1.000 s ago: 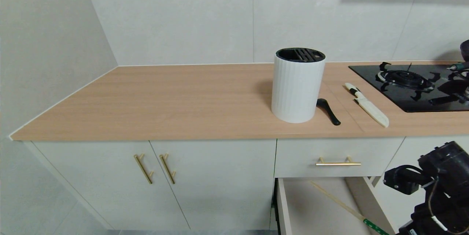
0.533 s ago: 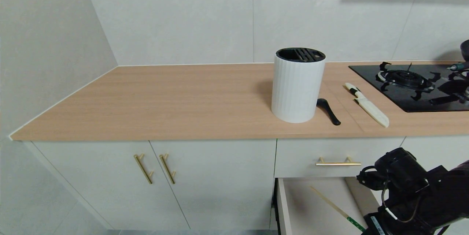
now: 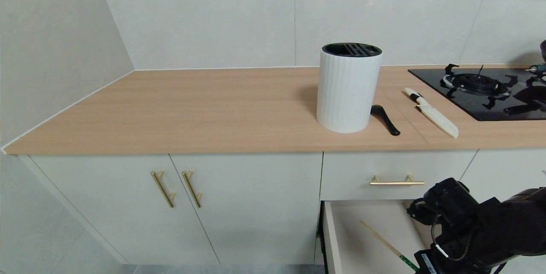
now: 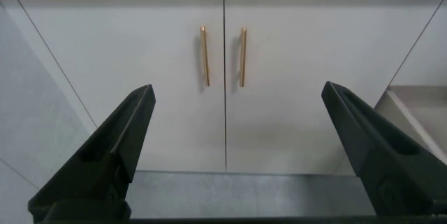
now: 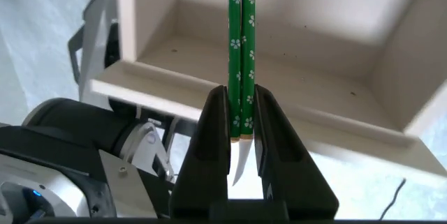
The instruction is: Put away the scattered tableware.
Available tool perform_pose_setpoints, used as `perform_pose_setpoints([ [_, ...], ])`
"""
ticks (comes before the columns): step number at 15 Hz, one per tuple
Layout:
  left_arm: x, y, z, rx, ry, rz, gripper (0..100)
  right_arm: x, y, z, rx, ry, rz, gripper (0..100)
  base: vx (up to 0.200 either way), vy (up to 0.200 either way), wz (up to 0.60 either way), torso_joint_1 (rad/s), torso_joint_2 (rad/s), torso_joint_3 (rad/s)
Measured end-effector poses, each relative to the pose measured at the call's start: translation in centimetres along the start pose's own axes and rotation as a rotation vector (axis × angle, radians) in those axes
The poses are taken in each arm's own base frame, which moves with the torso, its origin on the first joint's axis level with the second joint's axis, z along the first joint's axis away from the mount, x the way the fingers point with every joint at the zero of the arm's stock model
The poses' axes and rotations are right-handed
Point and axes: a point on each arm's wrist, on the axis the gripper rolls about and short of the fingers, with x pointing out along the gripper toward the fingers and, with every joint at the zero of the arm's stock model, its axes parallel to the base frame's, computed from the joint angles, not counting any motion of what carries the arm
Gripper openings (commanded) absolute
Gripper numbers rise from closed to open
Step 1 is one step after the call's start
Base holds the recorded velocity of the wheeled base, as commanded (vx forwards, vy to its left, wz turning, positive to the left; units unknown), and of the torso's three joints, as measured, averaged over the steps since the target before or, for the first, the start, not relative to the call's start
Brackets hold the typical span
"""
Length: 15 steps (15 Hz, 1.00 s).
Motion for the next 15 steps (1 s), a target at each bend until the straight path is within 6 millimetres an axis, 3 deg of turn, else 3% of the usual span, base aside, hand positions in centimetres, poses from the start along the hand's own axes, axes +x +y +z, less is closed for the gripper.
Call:
perform_pose_setpoints([
  [10, 0.0, 0.0, 0.0, 0.0, 0.0, 0.0, 100, 0.15, -0.11, 0.13, -0.002, -0.053, -0.034, 0, 0.0, 0.0, 0.0, -0.166, 0.47, 0.303],
  [15, 0.0, 0.0, -0.01, 0.0, 0.001, -0.001, 100, 0.22, -0.14, 0.1, -0.004, -0.071, -0.036, 0, 0.0, 0.0, 0.0, -0.087, 0.4, 0.295],
])
